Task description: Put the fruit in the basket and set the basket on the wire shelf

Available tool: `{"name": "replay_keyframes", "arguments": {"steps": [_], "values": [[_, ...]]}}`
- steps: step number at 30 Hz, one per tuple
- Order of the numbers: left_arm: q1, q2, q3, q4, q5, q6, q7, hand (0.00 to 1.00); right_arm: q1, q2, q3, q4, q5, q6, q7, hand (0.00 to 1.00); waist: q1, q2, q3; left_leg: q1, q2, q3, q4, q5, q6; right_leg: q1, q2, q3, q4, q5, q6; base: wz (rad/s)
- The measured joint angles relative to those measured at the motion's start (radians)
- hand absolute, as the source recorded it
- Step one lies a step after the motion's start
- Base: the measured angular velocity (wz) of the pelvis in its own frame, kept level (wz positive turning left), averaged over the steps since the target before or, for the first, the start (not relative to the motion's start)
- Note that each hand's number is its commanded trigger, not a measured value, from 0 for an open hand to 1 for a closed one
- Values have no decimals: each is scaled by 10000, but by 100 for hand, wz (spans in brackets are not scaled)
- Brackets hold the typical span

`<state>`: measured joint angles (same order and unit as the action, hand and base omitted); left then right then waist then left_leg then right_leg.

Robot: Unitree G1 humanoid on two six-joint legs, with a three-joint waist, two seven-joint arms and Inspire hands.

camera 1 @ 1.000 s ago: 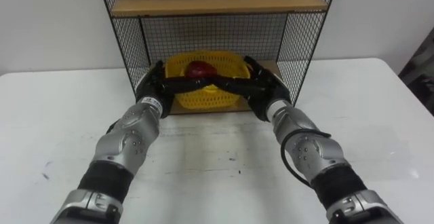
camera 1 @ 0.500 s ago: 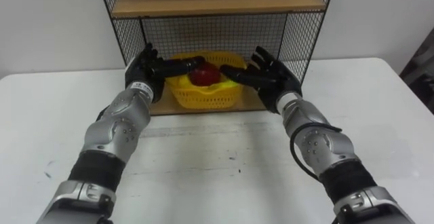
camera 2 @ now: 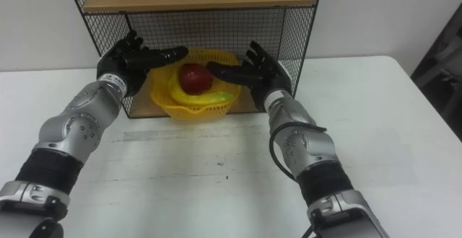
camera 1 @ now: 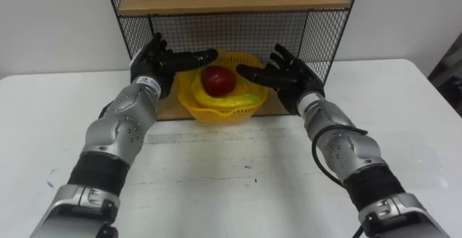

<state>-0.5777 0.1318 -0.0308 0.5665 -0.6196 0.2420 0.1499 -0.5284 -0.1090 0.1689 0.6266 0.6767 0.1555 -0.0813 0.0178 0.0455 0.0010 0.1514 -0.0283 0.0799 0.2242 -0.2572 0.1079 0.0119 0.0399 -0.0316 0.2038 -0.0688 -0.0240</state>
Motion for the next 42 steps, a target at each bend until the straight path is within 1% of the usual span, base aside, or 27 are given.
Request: {"name": "replay_keyframes", "arguments": {"steps": [2, 5, 10, 15, 17, 22, 25, 27, 28, 30, 32, 34, 36, 38, 40, 41, 42], "values": [[0, 2, 0, -79, -39, 2, -63, 0, -3, -21, -63, -2, -12, 0, 66, 0, 32, -11, 3, -13, 0, 3, -9, 0, 0, -20, 2, 22, 2, 0, 0, 0], [-1, 4, 117, -585, -75, -5, -80, 0, -80, -30, -359, -20, -15, -3, 111, 0, 58, -43, 5, -76, 0, 2, -12, 1, 2, -83, 1, 19, -1, 0, 1, 0], [-20, 6, 239, -964, -49, -20, -107, 0, -105, -154, -393, -392, -30, -8, 108, 0, 65, -45, 6, -70, 7, 2, -28, 2, 1, -76, 8, 12, -16, 0, 0, 0], [-20, 4, 289, -1396, 59, -20, -64, 0, -104, -151, -639, -1097, -67, -9, 103, 0, 70, -52, 6, -34, 7, 5, -38, 3, 0, -44, 9, 7, -19, 0, 1, 0], [-19, 2, 290, -1459, 251, -21, -49, 0, -93, -155, -753, -1289, -111, -9, 74, 0, 106, -55, 8, 1, 8, 38, -41, 3, 0, -24, 13, 5, -19, 0, 1, -2], [-18, 50, 305, -1502, 259, -23, -49, 0, -81, -182, -1098, -1889, -616, -17, -35, 0, 120, -74, 5, -14, 9, 76, -39, 4, 0, -64, 12, 16, 4, -1, 1, -1], [23, 75, 320, -1752, 287, -30, -45, 0, 96, -334, -1160, -2467, -777, -56, -34, 0, 165, -118, -2, -13, 12, 113, -41, 6, -4, -98, 18, 36, 22, -1, 0, -3], [342, 223, 355, -2416, 480, -18, -61, 0, 330, -400, -1154, -3005, -881, -56, -13, 0, 184, -176, -15, -21, 29, 175, -51, 7, -6, -126, 48, 103, 17, 2, -4, -10], [493, 221, 368, -2630, 663, -16, -57, 0, 444, -410, -1155, -3144, -988, -51, -22, 0, 167, -202, -16, -26, 29, 176, -58, 7, -6, -134, 52, 115, 14, 2, -4, -5], [1203, 209, 367, -3713, 1210, -17, -84, 0, 1065, -408, -1171, -3876, -1719, -40, 10, 0, 131, -347, -34, -98, 44, 176, -81, 7, -9, -208, 67, 130, 11, 2, -5, 0], [1579, 200, 360, -4215, 1438, -17, -86, 0, 1234, -413, -1185, -4222, -2030, -28, -11, 0, 82, -366, -40, -104, 45, 184, -81, 8, -10, -217, 68, 126, 0, 2, -5, -2], [1768, 202, 358, -4428, 1524, -17, -151, 0, 1433, -458, -1219, -4451, -2128, -8, -22, 0, 53, -395, -55, -53, 53, 212, -83, 7, -10, -168, 76, 110, -20, 2, -5, -2], [2187, 213, 388, -4760, 1515, -23, -166, 0, 1995, -465, -1316, -4966, -2112, -12, -31, 0, 54, -410, -62, 141, 77, 254, -165, 6, -13, 47, 105, 128, -156, 5, -10, -2], [2546, 193, 406, -5154, 1583, -36, -201, 0, 2339, -472, -1498, -5304, -2125, -12, -13, 0, 23, -410, -62, 177, 83, 276, -218, 5, -14, 78, 108, 122, -197, 9, -15, -2], [2927, 189, 402, -5515, 1594, -106, -294, 0, 2601, -507, -1510, -5571, -2093, -14, 85, 0, 22, -409, -62, 182, 85, 272, -237, 5, -14, 82, 111, 127, -195, 9, -15, 2], [3275, 192, 397, -5849, 1595, -211, -367, 0, 2816, -542, -1511, -5801, -2059, -18, 146, 0, 3, -408, -62, 177, 89, 255, -238, 5, -15, 89, 110, 124, -196, 9, -15, 5], [3634, 194, 413, -6064, 1609, -396, -415, 0, 3058, -581, -1518, -6010, -2104, -50, 231, 0, -4, -397, -62, 176, 92, 249, -238, 3, -16, 95, 111, 121, -195, 9, -15, 5]]}}
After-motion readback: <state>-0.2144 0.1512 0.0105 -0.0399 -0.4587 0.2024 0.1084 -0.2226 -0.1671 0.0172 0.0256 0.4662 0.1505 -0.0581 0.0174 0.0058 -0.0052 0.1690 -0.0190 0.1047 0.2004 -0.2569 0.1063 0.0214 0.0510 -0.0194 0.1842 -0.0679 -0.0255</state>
